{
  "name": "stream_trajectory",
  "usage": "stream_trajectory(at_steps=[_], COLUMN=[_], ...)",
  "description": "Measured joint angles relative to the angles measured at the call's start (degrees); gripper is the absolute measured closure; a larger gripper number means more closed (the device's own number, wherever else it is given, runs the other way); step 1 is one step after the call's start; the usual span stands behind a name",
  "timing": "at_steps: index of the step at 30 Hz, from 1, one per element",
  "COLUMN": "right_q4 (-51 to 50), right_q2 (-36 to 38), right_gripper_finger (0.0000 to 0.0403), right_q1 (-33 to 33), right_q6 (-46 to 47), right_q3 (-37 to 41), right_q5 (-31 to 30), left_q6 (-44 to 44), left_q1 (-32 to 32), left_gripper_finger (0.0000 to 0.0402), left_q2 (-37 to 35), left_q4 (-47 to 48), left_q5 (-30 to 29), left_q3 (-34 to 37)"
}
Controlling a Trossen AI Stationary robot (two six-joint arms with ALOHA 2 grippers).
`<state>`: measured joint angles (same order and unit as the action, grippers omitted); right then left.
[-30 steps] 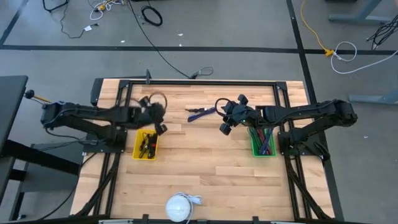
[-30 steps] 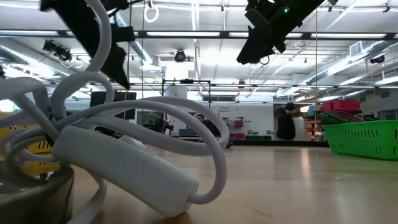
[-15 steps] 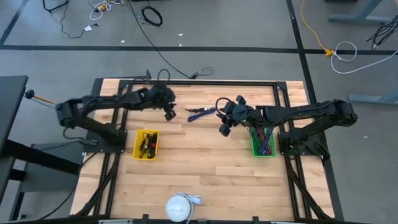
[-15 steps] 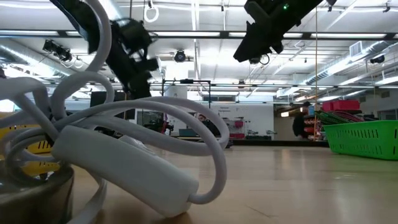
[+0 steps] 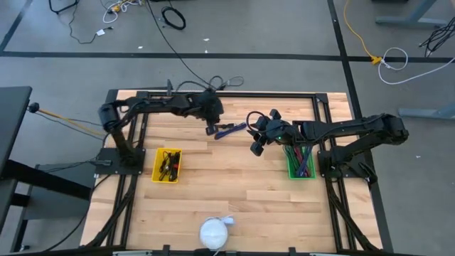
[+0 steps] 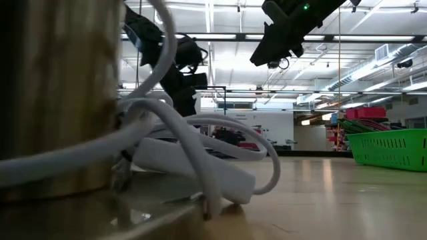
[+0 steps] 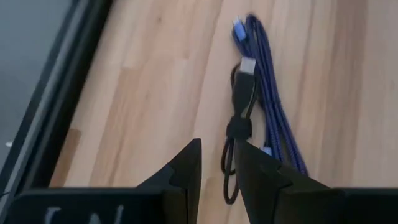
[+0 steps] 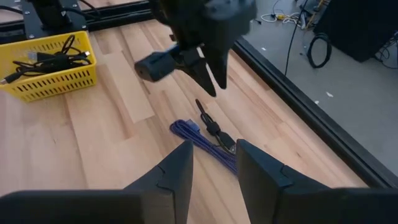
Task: Pick & Place USB Port
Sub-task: Put the black charger cable into the yellow basket
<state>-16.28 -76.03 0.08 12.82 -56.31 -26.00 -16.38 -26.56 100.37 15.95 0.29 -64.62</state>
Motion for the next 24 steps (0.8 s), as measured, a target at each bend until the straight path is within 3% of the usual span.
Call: stream_trajectory(at_steps=[6,24], right_q4=[-1.1,-0.8], right_q2=[0.0,0.0], right_gripper_finger=[0.028,0.028], right_q1=[0.0,0.0], right_q6=[0.0,-0.1], right_q3=[0.0,0.0], right_q5=[0.1,0.1], left_q6=[0.4,1.5], left_q1=[1.9,4.9], left_gripper_finger=[0.0303,0.0303], left_q2=[4.1,9.7], left_q4=[6.3,2.5], left_q5=[0.1,-1.0], left_q3=[-4.8,-4.8])
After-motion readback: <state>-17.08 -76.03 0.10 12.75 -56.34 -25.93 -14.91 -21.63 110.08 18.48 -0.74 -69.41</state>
